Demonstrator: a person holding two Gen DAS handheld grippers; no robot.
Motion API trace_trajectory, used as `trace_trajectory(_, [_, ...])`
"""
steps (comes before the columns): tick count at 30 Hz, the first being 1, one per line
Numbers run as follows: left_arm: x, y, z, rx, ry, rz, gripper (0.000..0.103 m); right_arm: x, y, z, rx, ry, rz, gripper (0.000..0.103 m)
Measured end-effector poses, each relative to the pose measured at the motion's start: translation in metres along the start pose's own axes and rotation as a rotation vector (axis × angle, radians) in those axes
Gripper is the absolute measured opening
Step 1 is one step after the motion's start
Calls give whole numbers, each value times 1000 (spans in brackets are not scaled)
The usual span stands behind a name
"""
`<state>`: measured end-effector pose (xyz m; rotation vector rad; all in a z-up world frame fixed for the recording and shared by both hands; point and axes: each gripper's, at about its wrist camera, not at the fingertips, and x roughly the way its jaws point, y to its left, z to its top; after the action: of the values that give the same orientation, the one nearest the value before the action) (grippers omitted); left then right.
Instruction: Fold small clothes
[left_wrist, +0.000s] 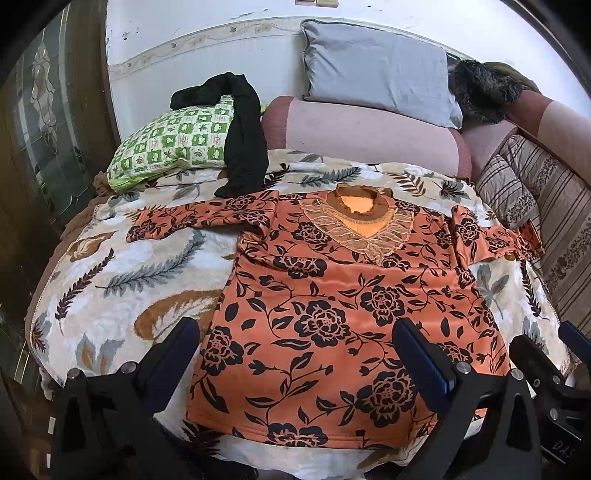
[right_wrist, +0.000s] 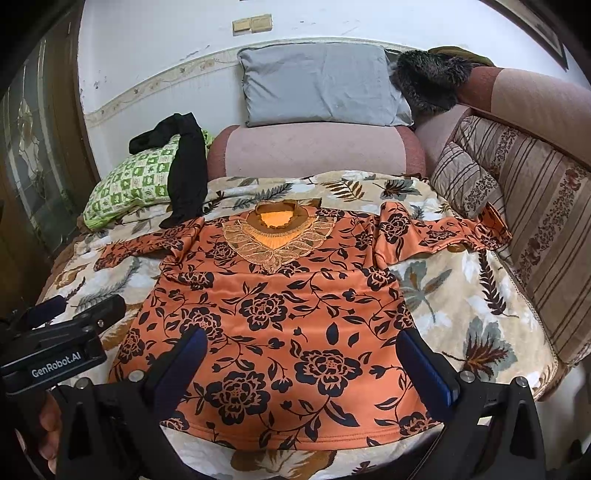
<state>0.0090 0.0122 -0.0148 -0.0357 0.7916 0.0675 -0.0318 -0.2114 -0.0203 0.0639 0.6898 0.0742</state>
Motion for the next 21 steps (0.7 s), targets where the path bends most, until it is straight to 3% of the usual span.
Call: trace_trajectory(21, [-2,6,2,-12,10,11,103,1,7,2,-27,2,-11,103])
